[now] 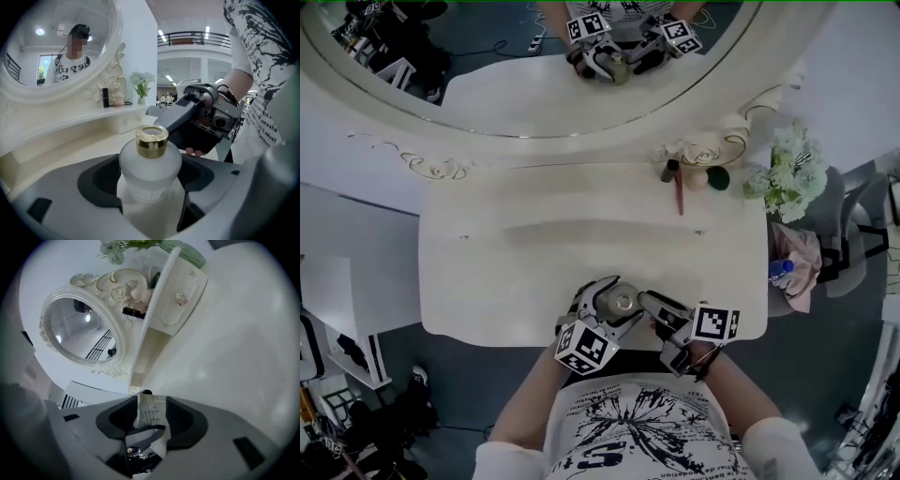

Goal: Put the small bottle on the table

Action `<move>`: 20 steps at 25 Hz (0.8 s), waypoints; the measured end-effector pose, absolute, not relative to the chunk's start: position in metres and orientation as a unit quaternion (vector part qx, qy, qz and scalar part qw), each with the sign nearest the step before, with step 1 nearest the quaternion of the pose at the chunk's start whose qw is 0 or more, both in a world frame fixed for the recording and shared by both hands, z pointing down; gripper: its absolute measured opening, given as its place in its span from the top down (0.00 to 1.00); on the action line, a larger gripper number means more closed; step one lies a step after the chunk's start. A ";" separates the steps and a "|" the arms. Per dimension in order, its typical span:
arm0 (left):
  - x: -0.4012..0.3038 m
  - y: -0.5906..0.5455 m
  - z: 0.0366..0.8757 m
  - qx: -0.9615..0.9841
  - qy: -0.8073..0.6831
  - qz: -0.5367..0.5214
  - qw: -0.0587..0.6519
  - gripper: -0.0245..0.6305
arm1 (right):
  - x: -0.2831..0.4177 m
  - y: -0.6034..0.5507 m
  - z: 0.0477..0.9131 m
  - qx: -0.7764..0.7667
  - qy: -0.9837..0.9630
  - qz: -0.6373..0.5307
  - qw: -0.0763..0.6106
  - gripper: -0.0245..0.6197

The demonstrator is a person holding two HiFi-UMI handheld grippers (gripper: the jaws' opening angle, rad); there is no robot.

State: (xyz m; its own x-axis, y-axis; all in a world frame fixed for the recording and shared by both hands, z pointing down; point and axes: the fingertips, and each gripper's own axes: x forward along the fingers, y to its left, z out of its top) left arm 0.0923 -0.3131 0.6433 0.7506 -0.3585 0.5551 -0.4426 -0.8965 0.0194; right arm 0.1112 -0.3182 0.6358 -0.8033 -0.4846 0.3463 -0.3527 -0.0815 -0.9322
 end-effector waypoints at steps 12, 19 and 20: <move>0.041 -0.303 0.586 0.929 -0.262 0.257 0.057 0.76 | 0.119 -0.320 0.594 -0.429 0.746 -0.509 -0.011 0.93; 0.007 -0.331 0.551 0.920 -0.327 0.201 0.083 0.92 | 0.114 -0.319 0.557 -0.484 0.811 -0.308 -0.117 0.94; 0.005 -0.334 0.545 0.920 -0.331 0.195 0.082 0.93 | 0.114 -0.319 0.551 -0.490 0.812 -0.295 -0.117 0.94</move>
